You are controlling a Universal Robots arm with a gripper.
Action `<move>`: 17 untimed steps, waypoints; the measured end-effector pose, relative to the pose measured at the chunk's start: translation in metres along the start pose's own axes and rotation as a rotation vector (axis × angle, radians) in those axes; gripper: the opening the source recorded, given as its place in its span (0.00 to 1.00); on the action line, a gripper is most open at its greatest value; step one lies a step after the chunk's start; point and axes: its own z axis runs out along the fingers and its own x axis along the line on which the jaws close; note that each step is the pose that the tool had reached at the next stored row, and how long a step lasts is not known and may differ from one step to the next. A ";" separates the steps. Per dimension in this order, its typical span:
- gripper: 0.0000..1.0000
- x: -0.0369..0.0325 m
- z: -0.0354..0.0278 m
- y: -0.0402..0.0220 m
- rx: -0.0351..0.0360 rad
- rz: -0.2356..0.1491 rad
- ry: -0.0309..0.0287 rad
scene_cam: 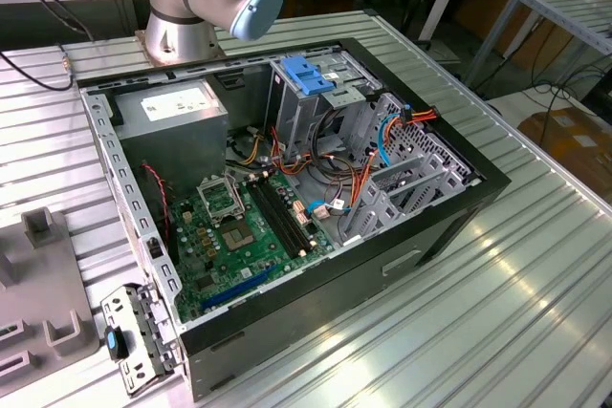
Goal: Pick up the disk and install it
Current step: 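Pick up the disk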
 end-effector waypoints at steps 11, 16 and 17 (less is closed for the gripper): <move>0.54 -0.0073 0.0116 0.0045 0.0010 -0.102 -0.0048; 0.55 -0.0070 0.0159 0.0078 0.0014 -0.108 -0.0060; 0.62 -0.0071 0.0177 0.0079 0.0013 -0.108 -0.0060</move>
